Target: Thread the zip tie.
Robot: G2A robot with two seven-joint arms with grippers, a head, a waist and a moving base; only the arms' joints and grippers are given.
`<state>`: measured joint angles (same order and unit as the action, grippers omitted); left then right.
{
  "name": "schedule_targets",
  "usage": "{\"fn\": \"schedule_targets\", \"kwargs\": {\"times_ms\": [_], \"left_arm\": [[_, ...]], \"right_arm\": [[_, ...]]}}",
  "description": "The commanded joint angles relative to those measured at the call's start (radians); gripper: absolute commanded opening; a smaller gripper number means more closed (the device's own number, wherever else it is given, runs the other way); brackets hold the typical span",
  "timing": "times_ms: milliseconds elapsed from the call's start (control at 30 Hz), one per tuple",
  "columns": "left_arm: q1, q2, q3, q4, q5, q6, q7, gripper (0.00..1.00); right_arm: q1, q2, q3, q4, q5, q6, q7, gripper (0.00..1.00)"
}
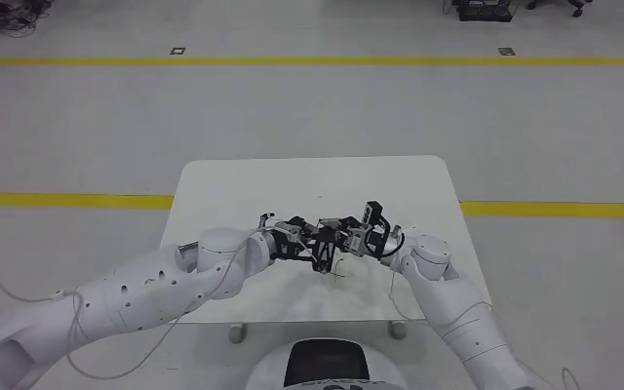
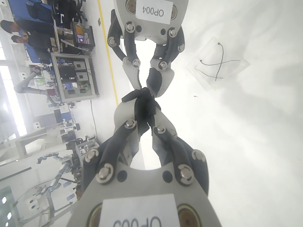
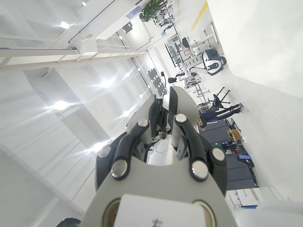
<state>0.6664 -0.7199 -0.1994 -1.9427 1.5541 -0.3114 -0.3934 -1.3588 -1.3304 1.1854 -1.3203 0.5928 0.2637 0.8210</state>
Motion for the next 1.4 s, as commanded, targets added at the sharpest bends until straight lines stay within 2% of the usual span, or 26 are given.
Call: {"fn": "schedule_targets", "kwargs": {"times_ms": [0,200,267,467,533,600,700,867,1033,1067,1100,1300,1367], "left_arm": [[0.008,0.007,-0.021,-0.001,-0.028,-0.003,0.007,0.00],[0.038,0.030,-0.086,0.011,-0.185,-0.029,0.059,0.00],[0.032,0.035,-0.091,0.002,-0.158,-0.029,0.055,0.00],[0.032,0.035,-0.091,0.002,-0.158,-0.029,0.055,0.00],[0.047,0.033,-0.103,0.022,-0.216,-0.014,0.098,0.00],[0.061,0.035,-0.123,0.061,-0.303,-0.024,0.146,0.00],[0.080,0.038,-0.143,0.098,-0.428,-0.029,0.225,0.00],[0.088,0.043,-0.122,0.137,-0.558,-0.029,0.315,0.00],[0.067,0.047,-0.079,0.174,-0.684,-0.029,0.384,0.00],[0.058,0.048,-0.075,0.182,-0.681,-0.029,0.404,0.00],[0.043,0.049,-0.071,0.185,-0.633,-0.029,0.409,0.00],[0.043,0.049,-0.071,0.185,-0.633,-0.029,0.409,0.00],[0.057,0.045,-0.079,0.203,-0.690,-0.014,0.391,0.00]], "right_arm": [[-0.005,0.004,0.004,-0.003,-0.009,-0.015,-0.002,1.00],[-0.018,0.014,0.015,-0.013,-0.054,-0.087,0.005,1.00],[-0.018,0.014,0.015,-0.013,-0.054,-0.087,0.005,1.00],[-0.018,0.014,0.015,-0.013,-0.054,-0.087,0.005,1.00],[-0.024,0.016,0.018,-0.022,-0.063,-0.117,0.003,1.00],[-0.030,0.023,0.024,-0.029,-0.095,-0.166,0.046,1.00],[-0.034,0.034,0.037,-0.023,-0.132,-0.219,0.101,1.00],[-0.025,0.046,0.052,0.006,-0.161,-0.294,0.180,1.00],[-0.005,0.055,0.049,0.048,-0.181,-0.387,0.274,1.00],[-0.001,0.055,0.054,0.062,-0.162,-0.391,0.281,1.00],[-0.001,0.055,0.054,0.062,-0.162,-0.391,0.281,1.00],[-0.001,0.055,0.054,0.062,-0.162,-0.391,0.281,1.00],[-0.002,0.055,0.054,0.057,-0.166,-0.398,0.270,1.00]]}}
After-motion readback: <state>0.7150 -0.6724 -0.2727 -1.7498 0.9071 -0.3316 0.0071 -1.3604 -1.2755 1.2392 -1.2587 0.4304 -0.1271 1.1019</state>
